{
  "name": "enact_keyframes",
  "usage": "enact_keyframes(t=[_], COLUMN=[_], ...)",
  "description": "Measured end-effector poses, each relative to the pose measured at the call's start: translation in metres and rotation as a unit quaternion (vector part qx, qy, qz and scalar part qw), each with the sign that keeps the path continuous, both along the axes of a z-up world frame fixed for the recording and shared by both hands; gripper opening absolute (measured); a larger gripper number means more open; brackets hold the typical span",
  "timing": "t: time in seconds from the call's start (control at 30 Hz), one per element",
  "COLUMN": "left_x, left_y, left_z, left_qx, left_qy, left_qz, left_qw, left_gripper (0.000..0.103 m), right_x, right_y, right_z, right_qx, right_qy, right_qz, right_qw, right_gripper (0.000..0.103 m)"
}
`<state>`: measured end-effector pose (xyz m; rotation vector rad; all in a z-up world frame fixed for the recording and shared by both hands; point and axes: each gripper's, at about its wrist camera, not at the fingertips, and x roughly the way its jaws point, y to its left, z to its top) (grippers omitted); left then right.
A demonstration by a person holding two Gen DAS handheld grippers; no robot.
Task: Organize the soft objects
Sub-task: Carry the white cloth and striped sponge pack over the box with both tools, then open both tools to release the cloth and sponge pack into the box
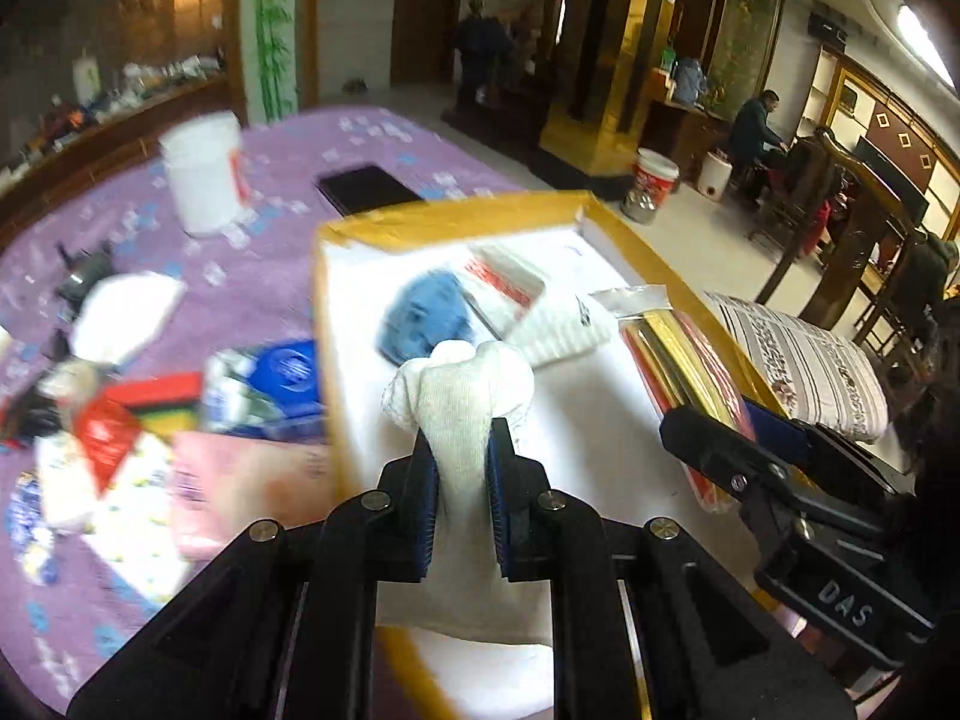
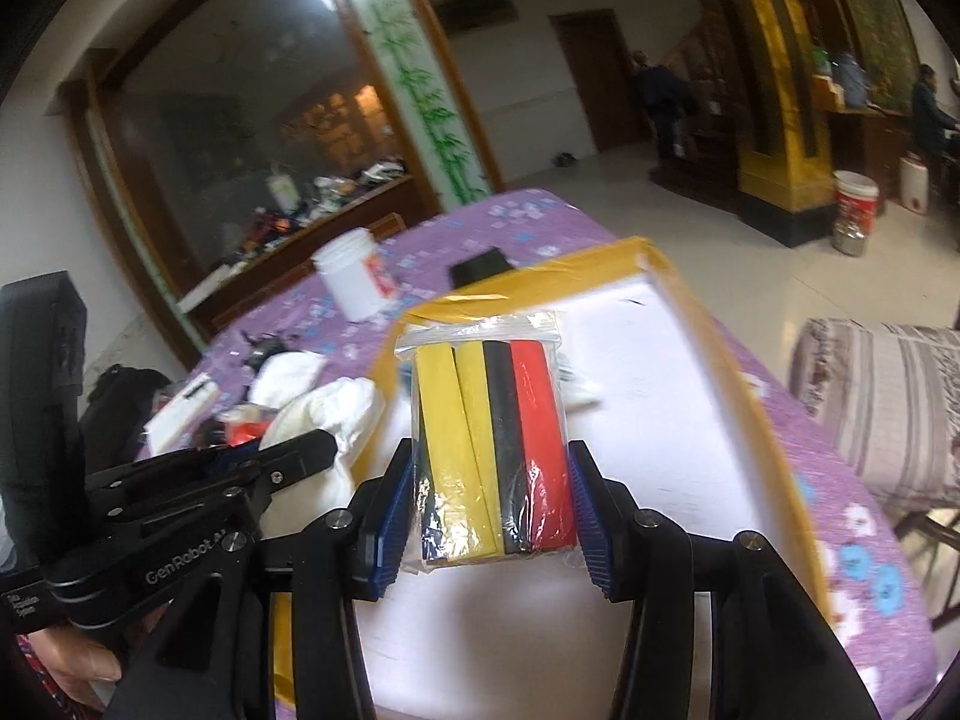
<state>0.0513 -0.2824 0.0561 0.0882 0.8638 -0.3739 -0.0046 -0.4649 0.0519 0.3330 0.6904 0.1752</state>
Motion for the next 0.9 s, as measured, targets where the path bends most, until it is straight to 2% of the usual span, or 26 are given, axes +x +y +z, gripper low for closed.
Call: enact_keyframes(t=[0.13, 0.3, 0.57, 0.67, 0.73, 0.8, 0.83, 0.9], left_x=[0.007, 0.009, 0.005, 0.004, 0.003, -0.001, -0.003, -0.008], left_y=[-0.009, -0.009, -0.006, -0.006, -0.006, -0.007, -0.008, -0.009], left_z=[-0.015, -0.021, -0.020, -0.021, -0.020, -0.015, -0.012, -0.006], left_qx=[0.000, -0.002, 0.004, 0.003, -0.003, -0.014, -0.015, -0.017], left_qy=[0.030, 0.045, 0.038, 0.039, 0.038, 0.026, 0.020, 0.001], left_qz=[0.008, 0.016, 0.015, 0.001, -0.007, -0.020, -0.025, -0.037], left_qw=[0.9995, 0.9988, 0.9992, 0.9992, 0.9992, 0.9993, 0.9994, 0.9992], left_gripper=[0.012, 0.012, 0.015, 0.027, 0.044, 0.049, 0.049, 0.049], right_x=[0.001, 0.006, 0.015, 0.013, 0.011, 0.008, 0.006, 0.003], right_y=[-0.011, -0.007, 0.014, 0.014, 0.013, 0.010, 0.008, 0.002], right_z=[-0.009, -0.016, -0.026, -0.026, -0.024, -0.021, -0.020, -0.016], right_qx=[-0.022, -0.043, -0.060, -0.053, -0.051, -0.052, -0.054, -0.058], right_qy=[0.032, 0.057, 0.076, 0.075, 0.072, 0.068, 0.067, 0.066], right_qz=[-0.007, 0.009, 0.052, 0.067, 0.073, 0.076, 0.075, 0.069], right_qw=[0.999, 0.997, 0.994, 0.994, 0.993, 0.993, 0.994, 0.994], right_gripper=[0.050, 0.051, 0.052, 0.051, 0.052, 0.055, 0.059, 0.060])
